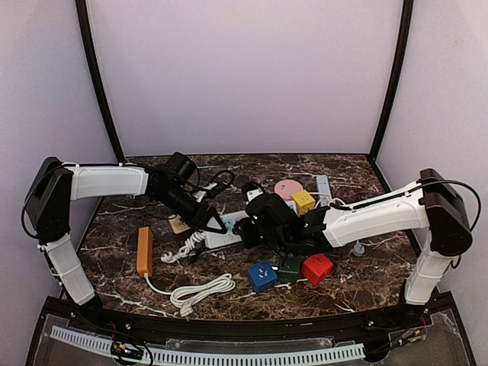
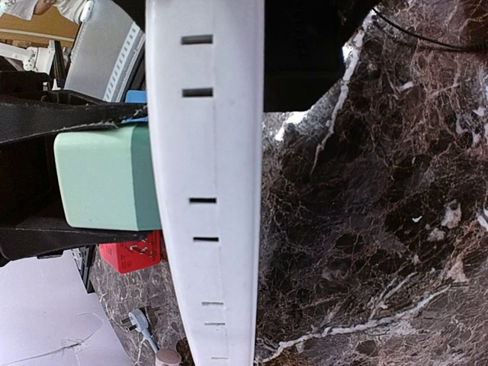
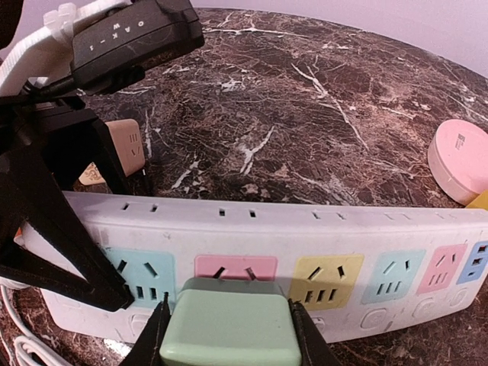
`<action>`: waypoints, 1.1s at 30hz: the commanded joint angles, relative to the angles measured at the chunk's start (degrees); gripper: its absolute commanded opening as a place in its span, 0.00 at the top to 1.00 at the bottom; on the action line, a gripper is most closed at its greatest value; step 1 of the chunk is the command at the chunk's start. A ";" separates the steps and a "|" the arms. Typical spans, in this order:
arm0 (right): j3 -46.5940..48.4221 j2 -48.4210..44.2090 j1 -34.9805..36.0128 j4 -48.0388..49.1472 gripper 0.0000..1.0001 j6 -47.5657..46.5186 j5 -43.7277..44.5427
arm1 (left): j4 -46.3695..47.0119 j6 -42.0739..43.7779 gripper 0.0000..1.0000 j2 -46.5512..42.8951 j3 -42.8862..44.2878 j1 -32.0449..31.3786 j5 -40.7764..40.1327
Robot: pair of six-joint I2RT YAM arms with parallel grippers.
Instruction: Pull the plug off the socket
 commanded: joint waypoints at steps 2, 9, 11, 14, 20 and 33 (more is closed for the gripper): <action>4.54 0.43 1.85 4.49 1.00 -2.83 4.87 | -1.47 1.21 0.99 -0.97 0.60 -0.59 -1.07; 5.31 0.19 2.08 3.54 1.00 -3.40 6.50 | -1.72 1.23 0.99 -1.16 0.69 -0.55 -1.86; 4.96 -0.33 1.94 3.26 1.00 -2.55 6.74 | -1.74 1.24 0.99 -1.12 0.67 -0.53 -2.08; 3.19 -2.23 0.72 3.38 1.00 1.00 5.08 | -1.80 1.35 0.99 -1.14 0.61 -0.54 -2.32; -1.06 -7.07 -1.98 3.76 1.00 5.91 3.20 | -1.82 1.38 0.99 -1.16 0.60 -0.55 -2.71; -2.59 -9.55 -2.86 1.41 1.00 7.43 4.51 | -1.99 1.54 0.99 -1.10 0.60 -0.58 -3.36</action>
